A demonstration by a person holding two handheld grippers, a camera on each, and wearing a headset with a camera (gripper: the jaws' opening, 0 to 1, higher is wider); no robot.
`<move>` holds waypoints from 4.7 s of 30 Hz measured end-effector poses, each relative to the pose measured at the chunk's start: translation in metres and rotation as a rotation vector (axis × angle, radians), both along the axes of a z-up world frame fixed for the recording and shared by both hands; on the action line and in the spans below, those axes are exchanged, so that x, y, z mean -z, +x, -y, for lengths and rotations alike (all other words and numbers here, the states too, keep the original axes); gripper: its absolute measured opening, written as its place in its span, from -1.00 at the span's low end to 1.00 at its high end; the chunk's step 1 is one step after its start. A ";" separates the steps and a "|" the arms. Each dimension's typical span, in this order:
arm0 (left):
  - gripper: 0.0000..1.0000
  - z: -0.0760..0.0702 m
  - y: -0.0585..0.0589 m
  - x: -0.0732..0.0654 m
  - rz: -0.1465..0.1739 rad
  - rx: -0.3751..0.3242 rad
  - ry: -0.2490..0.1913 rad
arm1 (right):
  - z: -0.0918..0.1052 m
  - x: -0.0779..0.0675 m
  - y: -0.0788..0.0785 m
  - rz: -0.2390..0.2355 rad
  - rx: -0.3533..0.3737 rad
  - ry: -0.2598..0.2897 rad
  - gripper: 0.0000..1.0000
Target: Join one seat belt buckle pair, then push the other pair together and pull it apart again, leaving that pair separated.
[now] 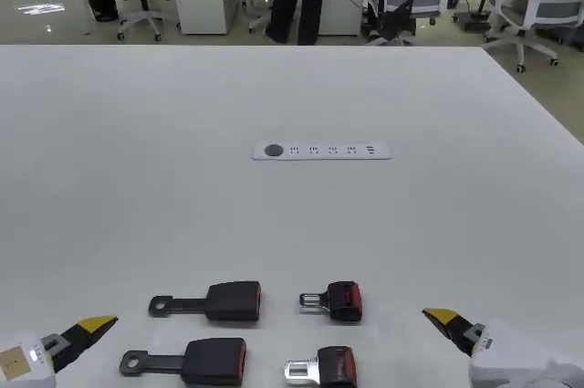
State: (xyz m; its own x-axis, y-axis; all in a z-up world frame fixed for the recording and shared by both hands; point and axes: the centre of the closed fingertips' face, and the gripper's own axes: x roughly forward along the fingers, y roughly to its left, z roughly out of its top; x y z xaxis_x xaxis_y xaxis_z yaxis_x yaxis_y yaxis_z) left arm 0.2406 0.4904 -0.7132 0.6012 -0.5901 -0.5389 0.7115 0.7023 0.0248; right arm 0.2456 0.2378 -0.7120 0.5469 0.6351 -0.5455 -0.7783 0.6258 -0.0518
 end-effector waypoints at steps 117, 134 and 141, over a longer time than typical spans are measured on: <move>0.25 0.037 0.015 0.024 -0.152 0.468 0.266 | -0.003 0.022 0.007 -0.007 -0.398 -0.204 0.18; 0.08 0.044 0.019 0.046 -0.201 0.626 0.398 | -0.022 0.036 0.001 -0.023 -0.510 -0.226 0.00; -0.05 0.045 0.021 0.053 -0.217 0.656 0.414 | -0.033 0.043 0.002 -0.031 -0.545 -0.227 -0.14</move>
State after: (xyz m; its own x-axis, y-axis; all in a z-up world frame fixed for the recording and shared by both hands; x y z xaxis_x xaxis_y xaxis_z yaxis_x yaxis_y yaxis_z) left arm 0.2617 0.4456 -0.7662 0.0584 -0.5133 -0.8562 0.9946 0.1034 0.0059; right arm 0.2475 0.2710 -0.7550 0.1565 0.6854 -0.7112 -0.9877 0.1115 -0.1099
